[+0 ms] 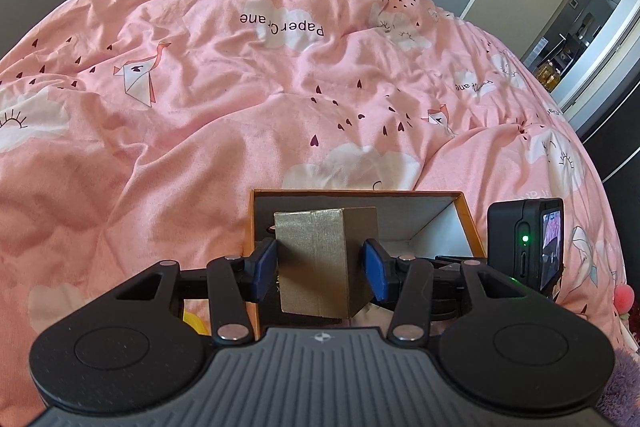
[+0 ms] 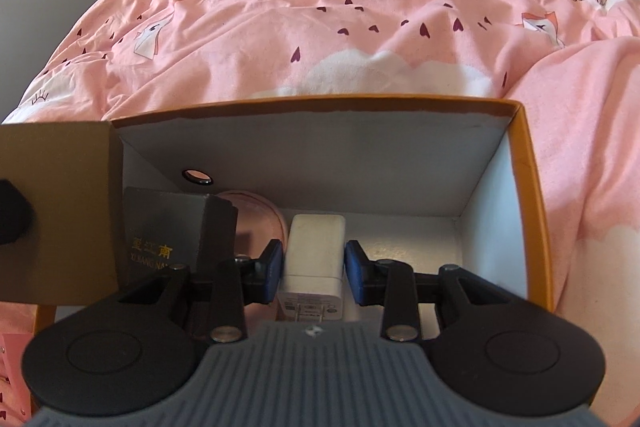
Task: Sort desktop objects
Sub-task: 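Carry the cube and the charger over the orange box with both grippers, then lower the cube and charger into the box and open both grippers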
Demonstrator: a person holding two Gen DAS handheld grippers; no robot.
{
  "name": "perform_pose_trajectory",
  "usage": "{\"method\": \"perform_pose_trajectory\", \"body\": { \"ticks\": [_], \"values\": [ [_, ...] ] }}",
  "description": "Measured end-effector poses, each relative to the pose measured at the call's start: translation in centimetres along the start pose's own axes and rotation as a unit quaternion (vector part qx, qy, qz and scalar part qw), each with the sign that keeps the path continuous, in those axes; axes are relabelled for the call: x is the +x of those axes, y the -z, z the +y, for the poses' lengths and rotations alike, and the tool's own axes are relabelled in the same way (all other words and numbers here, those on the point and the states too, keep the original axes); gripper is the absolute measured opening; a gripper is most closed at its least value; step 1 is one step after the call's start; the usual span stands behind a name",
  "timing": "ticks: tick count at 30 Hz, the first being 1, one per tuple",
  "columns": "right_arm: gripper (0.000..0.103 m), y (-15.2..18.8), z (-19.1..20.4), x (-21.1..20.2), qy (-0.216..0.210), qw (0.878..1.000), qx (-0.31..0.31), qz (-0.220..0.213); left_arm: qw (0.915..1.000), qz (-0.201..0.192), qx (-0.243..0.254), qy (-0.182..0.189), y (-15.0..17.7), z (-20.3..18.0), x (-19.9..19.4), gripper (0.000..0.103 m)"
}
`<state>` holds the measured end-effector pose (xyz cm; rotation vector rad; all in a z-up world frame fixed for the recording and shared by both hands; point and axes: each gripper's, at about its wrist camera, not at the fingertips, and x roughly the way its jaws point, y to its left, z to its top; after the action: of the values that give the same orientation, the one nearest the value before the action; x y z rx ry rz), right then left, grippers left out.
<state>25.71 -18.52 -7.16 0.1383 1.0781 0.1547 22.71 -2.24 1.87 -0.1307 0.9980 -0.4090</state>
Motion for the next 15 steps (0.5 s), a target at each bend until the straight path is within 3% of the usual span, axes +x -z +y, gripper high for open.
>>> {"method": "perform_pose_trajectory", "body": {
  "ticks": [7,12,15],
  "values": [
    [0.038,-0.5,-0.3,-1.6,-0.006,1.000,-0.002,-0.017,0.9999,0.001,0.010,0.004,-0.7,-1.0,0.3,0.054],
    [0.039,-0.2,-1.0,-6.6,-0.013,0.998,-0.032,-0.061,0.9989,0.022,0.009,0.041,-0.9,-2.7,1.6,0.054],
    [0.039,0.3,-2.1,-9.7,-0.001,0.995,-0.047,-0.093,0.9984,0.034,0.017,0.041,-1.0,-4.1,3.2,0.054]
  ]
}}
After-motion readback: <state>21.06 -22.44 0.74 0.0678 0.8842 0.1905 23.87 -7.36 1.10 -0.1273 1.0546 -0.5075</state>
